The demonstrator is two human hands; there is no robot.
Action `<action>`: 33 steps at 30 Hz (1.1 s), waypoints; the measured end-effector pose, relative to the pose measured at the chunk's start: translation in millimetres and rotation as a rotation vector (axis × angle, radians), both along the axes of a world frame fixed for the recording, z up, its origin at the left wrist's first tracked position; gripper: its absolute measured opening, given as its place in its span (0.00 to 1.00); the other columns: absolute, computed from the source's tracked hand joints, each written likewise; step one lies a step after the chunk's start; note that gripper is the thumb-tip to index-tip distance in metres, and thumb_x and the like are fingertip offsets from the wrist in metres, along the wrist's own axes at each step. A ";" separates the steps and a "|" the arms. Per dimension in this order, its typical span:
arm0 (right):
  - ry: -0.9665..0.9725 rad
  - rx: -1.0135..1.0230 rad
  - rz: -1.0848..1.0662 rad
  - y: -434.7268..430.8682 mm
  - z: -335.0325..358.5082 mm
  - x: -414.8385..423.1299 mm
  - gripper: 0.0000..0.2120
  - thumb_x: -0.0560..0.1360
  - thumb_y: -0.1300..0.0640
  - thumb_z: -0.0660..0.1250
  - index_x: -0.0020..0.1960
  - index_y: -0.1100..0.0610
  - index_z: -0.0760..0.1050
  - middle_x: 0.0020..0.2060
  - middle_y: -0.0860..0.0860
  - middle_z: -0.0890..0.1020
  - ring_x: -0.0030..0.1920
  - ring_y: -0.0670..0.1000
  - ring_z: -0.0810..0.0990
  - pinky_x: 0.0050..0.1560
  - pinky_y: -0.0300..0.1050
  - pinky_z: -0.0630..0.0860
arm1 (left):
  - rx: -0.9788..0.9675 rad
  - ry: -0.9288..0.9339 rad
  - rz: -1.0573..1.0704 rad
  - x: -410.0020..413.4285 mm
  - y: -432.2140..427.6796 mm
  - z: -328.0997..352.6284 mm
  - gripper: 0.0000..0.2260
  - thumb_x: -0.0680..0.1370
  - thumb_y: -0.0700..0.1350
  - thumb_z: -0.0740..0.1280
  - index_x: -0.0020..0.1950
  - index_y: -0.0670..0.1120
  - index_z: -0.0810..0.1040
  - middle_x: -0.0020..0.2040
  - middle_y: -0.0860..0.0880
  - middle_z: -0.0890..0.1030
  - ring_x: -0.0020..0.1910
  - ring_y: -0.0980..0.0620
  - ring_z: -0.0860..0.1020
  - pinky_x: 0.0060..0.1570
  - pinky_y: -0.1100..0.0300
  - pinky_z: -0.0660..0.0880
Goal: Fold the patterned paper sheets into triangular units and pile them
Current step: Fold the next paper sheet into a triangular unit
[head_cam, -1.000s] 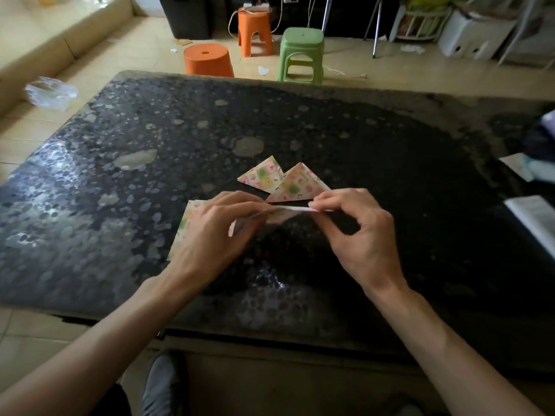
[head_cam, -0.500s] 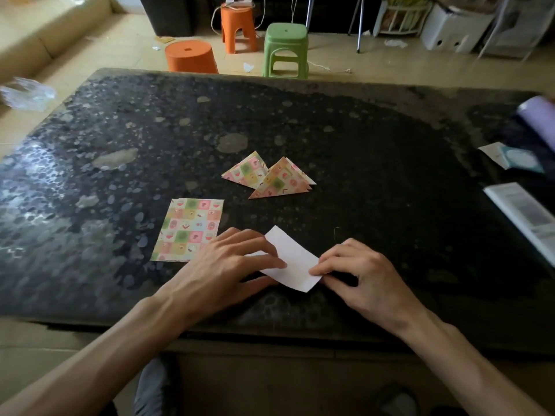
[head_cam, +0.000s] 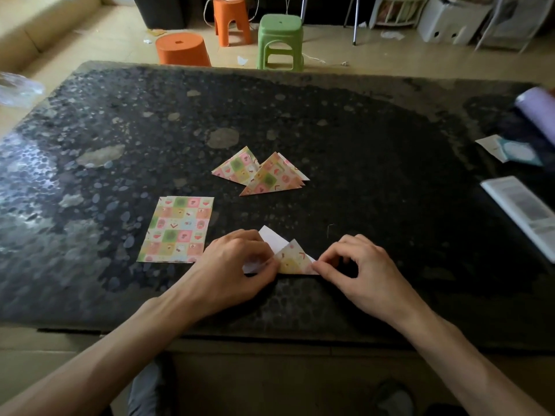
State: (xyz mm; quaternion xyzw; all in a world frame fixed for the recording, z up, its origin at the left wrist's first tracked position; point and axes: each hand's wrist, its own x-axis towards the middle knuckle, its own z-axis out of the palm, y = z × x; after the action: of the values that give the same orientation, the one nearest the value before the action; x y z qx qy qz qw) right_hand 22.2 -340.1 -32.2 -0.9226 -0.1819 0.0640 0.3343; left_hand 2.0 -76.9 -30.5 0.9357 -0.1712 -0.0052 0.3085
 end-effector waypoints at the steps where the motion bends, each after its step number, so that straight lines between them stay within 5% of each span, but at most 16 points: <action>1: -0.014 -0.008 -0.002 1.0 -0.9 -0.1 0.11 0.75 0.37 0.70 0.46 0.43 0.83 0.41 0.39 0.78 0.51 0.41 0.74 0.48 0.36 0.71 | 0.011 0.012 0.010 0.3 -1.1 -0.3 0.17 0.80 0.64 0.62 0.46 0.55 0.84 0.46 0.60 0.79 0.49 0.60 0.78 0.44 0.59 0.78; 4: -0.035 -0.040 -0.016 3.9 -3.3 -0.7 0.12 0.76 0.37 0.69 0.45 0.44 0.81 0.42 0.40 0.78 0.51 0.41 0.74 0.48 0.37 0.73 | 0.060 0.009 0.064 1.2 -5.6 -2.2 0.23 0.80 0.68 0.57 0.45 0.55 0.83 0.44 0.58 0.79 0.46 0.61 0.77 0.42 0.60 0.76; 19: -0.095 -0.047 -0.094 13.8 -9.6 -3.8 0.13 0.77 0.35 0.67 0.43 0.44 0.78 0.39 0.40 0.75 0.48 0.42 0.73 0.45 0.37 0.71 | 0.099 -0.073 0.178 0.6 -14.7 -6.7 0.09 0.79 0.58 0.67 0.46 0.54 0.78 0.42 0.58 0.76 0.45 0.57 0.75 0.43 0.59 0.74; 24: -0.085 -0.077 -0.125 18.5 -7.2 -4.5 0.13 0.76 0.34 0.65 0.42 0.43 0.76 0.38 0.41 0.74 0.47 0.41 0.71 0.43 0.34 0.68 | 0.061 -0.105 0.182 -5.1 -16.5 -7.9 0.10 0.79 0.57 0.68 0.56 0.57 0.73 0.47 0.59 0.73 0.45 0.60 0.74 0.40 0.66 0.68; 29: -0.082 -0.124 -0.139 23.0 -8.7 -3.8 0.13 0.77 0.36 0.66 0.42 0.43 0.75 0.39 0.41 0.73 0.47 0.42 0.71 0.43 0.36 0.70 | 0.091 -0.193 0.119 -6.5 -14.6 -10.3 0.13 0.83 0.58 0.62 0.57 0.56 0.84 0.55 0.58 0.76 0.51 0.58 0.76 0.44 0.55 0.78; 33: -0.093 -0.122 -0.140 22.8 -10.8 -4.5 0.13 0.77 0.36 0.65 0.42 0.43 0.74 0.39 0.40 0.72 0.47 0.42 0.70 0.42 0.36 0.70 | 0.226 -0.329 -0.028 -13.1 -8.2 -15.1 0.15 0.86 0.53 0.60 0.62 0.50 0.84 0.59 0.54 0.79 0.51 0.53 0.77 0.49 0.56 0.78</action>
State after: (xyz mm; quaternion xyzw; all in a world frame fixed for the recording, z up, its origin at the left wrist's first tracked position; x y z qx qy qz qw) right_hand 17.8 -317.3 -43.0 -0.9536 -0.1281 0.0087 0.2722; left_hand -11.1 -85.1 -45.6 0.9501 -0.2306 0.1245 0.1694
